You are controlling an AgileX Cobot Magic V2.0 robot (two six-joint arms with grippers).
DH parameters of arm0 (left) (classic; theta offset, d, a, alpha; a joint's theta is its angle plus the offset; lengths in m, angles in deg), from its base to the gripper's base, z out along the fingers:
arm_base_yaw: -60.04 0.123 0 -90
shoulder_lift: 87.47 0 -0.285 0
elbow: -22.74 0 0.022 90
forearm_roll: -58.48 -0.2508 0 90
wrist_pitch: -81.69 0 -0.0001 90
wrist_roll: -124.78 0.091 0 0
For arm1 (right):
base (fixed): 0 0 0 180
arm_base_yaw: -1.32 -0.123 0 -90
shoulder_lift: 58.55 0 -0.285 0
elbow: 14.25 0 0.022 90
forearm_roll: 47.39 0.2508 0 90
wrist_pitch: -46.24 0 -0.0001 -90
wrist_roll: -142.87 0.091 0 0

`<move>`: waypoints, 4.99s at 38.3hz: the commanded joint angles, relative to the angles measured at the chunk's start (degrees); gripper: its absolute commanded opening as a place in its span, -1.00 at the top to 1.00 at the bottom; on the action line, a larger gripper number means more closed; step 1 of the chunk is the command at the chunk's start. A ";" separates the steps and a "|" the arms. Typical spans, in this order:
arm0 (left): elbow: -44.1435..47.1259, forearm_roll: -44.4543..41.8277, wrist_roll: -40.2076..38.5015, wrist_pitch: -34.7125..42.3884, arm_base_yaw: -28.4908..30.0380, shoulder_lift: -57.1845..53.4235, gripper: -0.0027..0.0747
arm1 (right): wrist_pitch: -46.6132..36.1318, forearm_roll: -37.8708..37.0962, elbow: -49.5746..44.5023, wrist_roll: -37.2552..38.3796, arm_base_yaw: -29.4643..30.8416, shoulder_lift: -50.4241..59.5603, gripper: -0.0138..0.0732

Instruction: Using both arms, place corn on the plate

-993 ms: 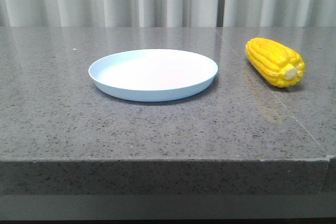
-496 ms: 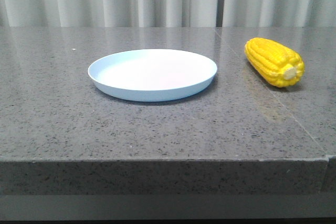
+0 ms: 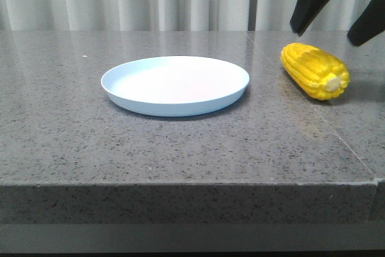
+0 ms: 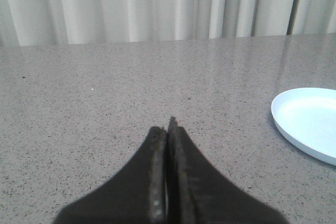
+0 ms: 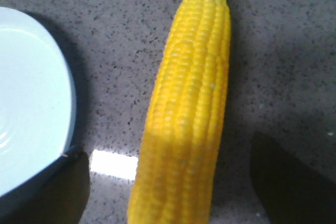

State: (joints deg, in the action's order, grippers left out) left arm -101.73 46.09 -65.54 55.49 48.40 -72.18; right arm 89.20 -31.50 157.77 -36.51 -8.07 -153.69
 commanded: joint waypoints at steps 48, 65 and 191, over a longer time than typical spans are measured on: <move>-1.61 -0.16 -0.35 4.62 0.02 0.59 0.98 | -1.82 -13.31 16.83 17.60 -25.01 -8.36 0.21; -1.61 -0.16 -0.35 4.62 0.02 0.59 0.98 | -0.49 -16.68 19.82 22.72 -26.64 -14.43 -0.13; -1.61 -0.16 -0.35 4.62 0.02 0.59 0.98 | -22.63 -27.28 -43.57 14.92 1.28 77.20 0.82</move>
State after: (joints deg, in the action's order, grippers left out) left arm -101.73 46.09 -65.54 55.49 48.40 -72.18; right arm 71.93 -57.54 112.88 -20.87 -7.12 -75.94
